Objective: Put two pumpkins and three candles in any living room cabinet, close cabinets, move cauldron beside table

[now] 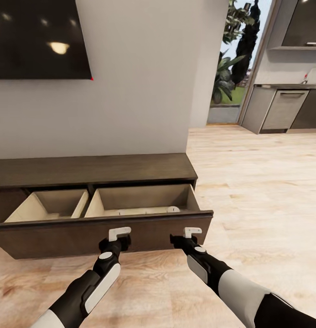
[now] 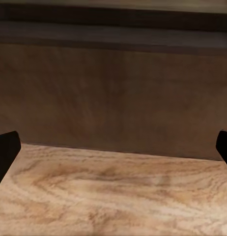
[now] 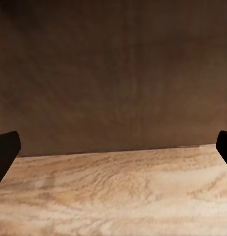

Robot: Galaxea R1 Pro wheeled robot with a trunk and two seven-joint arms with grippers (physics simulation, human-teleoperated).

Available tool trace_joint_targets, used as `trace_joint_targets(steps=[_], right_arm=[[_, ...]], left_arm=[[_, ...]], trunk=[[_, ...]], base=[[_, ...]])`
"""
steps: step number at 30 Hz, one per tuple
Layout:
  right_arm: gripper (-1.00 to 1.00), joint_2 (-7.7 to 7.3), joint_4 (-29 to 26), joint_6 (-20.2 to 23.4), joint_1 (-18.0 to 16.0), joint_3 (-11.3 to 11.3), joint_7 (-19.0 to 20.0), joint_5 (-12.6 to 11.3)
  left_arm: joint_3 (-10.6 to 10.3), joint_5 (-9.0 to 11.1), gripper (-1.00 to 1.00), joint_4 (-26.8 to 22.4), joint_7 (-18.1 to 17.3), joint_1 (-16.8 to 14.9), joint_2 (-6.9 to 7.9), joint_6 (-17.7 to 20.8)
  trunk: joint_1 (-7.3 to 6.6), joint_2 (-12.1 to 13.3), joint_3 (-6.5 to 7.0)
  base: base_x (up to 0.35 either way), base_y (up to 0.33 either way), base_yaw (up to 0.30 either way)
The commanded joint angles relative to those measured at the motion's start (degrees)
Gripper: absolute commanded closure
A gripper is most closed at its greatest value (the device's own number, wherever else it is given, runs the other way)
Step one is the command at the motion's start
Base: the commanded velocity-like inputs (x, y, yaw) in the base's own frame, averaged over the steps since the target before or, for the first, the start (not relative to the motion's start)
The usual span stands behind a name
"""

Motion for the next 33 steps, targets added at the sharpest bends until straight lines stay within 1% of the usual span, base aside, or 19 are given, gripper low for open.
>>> trace_joint_targets(steps=[1, 6, 16, 26, 33], right_arm=[[-1.0, -0.03, 0.01, -0.28, -0.06, 0.49, -0.31, -0.59], [-1.0, -0.02, 0.01, -0.28, -0.06, 0.49, -0.31, -0.59], [-1.0, -0.01, -0.01, -0.28, -0.06, 0.49, -0.31, -0.59], [-1.0, -0.09, -0.04, -0.28, -0.06, 0.49, -0.31, -0.59], [-1.0, -0.09, -0.05, -0.28, -0.06, 0.49, -0.31, -0.59]], left_arm=[[-0.22, 0.3, -1.0, -0.09, 0.48, -0.06, 0.07, 0.18], [-0.23, 0.23, -1.0, -0.09, 0.48, -0.06, 0.07, 0.18], [-0.24, 0.36, -1.0, -0.09, 0.45, -0.06, 0.04, 0.18], [-0.15, 0.23, -1.0, -0.09, 0.45, -0.06, -0.02, 0.18], [-0.15, 0.21, -1.0, -0.09, 0.45, -0.06, 0.05, 0.18]], trunk=[[-0.01, -0.02, -0.05], [0.12, -0.09, -1.16], [0.12, -0.09, -1.16], [0.12, -0.09, -1.16], [0.12, -0.09, -1.16]], base=[[0.004, 0.0, 0.0], [0.001, 0.0, 0.0], [0.008, 0.0, 0.0], [0.259, 0.013, 0.0], [0.157, 0.002, 0.0]])
